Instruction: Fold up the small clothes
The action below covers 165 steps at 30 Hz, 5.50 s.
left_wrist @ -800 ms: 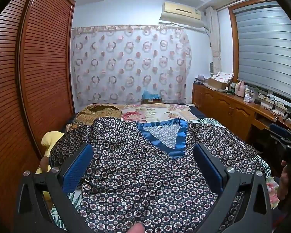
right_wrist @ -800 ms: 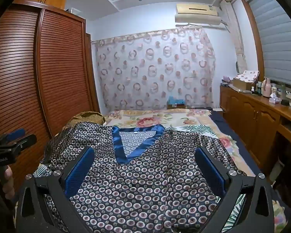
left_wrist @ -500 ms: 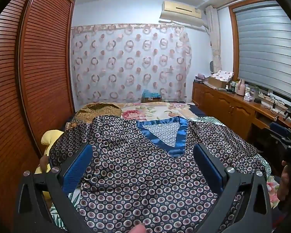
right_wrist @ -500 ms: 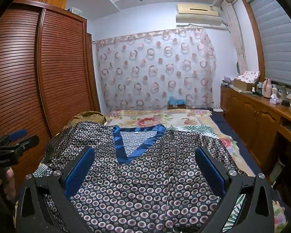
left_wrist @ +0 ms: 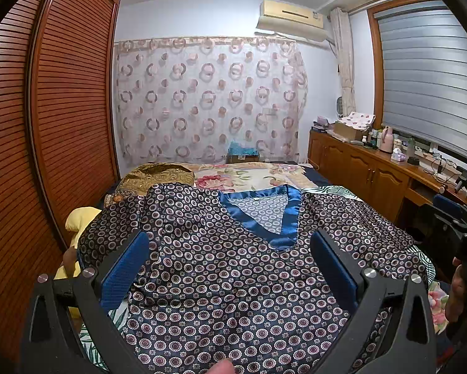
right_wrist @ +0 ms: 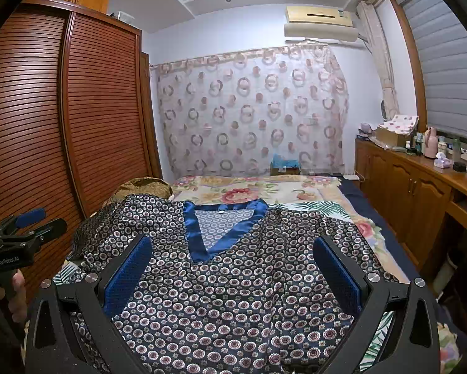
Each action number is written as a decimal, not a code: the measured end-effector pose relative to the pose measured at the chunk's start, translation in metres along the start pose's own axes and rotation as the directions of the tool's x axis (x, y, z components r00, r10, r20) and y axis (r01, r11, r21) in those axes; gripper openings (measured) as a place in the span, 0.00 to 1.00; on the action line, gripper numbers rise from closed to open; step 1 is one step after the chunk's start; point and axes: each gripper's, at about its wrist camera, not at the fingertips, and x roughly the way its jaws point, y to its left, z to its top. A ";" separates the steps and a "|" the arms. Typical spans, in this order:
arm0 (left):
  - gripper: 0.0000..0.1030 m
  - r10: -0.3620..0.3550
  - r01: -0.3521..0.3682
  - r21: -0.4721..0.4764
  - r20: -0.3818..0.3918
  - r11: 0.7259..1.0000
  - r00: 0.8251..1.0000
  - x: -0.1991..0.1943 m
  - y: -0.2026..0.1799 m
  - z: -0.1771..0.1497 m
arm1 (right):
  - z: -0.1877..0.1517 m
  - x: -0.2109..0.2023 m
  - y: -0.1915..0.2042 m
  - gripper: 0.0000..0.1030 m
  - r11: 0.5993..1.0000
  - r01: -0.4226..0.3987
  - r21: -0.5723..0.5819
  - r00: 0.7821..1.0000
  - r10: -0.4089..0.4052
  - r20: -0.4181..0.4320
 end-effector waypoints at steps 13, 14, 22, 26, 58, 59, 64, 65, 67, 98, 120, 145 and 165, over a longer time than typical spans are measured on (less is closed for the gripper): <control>1.00 -0.001 0.001 0.000 0.000 1.000 1.000 0.001 0.000 -0.001 | -0.001 -0.001 0.000 1.00 1.000 -0.004 -0.002 1.000 0.004 0.001; 1.00 -0.001 0.001 0.000 0.000 1.000 1.000 0.001 0.000 0.000 | -0.001 -0.001 0.000 1.00 1.000 -0.004 -0.002 1.000 0.004 0.002; 1.00 -0.001 0.001 0.001 0.000 1.000 1.000 0.000 -0.002 0.000 | 0.000 -0.001 0.000 1.00 1.000 -0.003 -0.002 1.000 0.003 0.003; 1.00 -0.001 0.001 0.001 0.001 1.000 1.000 0.001 -0.002 0.000 | 0.000 -0.001 0.000 1.00 1.000 -0.005 -0.002 1.000 0.005 0.003; 1.00 -0.005 0.005 0.005 0.006 1.000 1.000 -0.002 -0.008 0.002 | 0.001 -0.002 0.000 1.00 1.000 -0.008 -0.001 1.000 0.008 0.006; 1.00 -0.004 0.004 0.006 0.006 1.000 1.000 -0.002 -0.008 0.002 | 0.001 -0.001 0.000 1.00 1.000 -0.008 -0.001 1.000 0.008 0.005; 1.00 -0.005 0.005 0.005 0.005 1.000 1.000 -0.002 -0.009 0.002 | 0.001 -0.002 -0.001 1.00 1.000 -0.009 -0.001 1.000 0.009 0.006; 1.00 -0.005 0.005 0.005 0.005 1.000 1.000 -0.002 -0.009 0.002 | 0.001 -0.002 -0.001 1.00 1.000 -0.009 -0.001 1.000 0.009 0.006; 1.00 -0.003 0.003 0.006 0.006 1.000 1.000 -0.003 -0.009 0.001 | 0.002 -0.001 -0.001 1.00 1.000 -0.009 -0.001 1.000 0.009 0.006; 1.00 0.092 -0.114 -0.056 -0.298 0.992 0.950 0.063 0.118 -0.069 | -0.019 0.088 0.021 1.00 0.991 -0.102 -0.088 0.985 0.088 -0.147; 0.75 0.018 -0.143 -0.249 -0.446 0.958 0.895 0.128 0.237 -0.088 | -0.026 0.146 0.039 1.00 0.956 -0.223 -0.189 0.936 0.156 -0.317; 0.08 0.015 -0.081 -0.175 -0.347 0.981 0.938 0.110 0.219 -0.054 | -0.029 0.154 0.040 1.00 0.963 -0.214 -0.164 0.937 0.155 -0.313; 0.31 -0.159 0.170 0.013 -0.283 0.985 0.946 0.096 0.077 -0.005 | -0.028 0.151 0.036 0.99 0.965 -0.215 -0.147 0.937 0.162 -0.311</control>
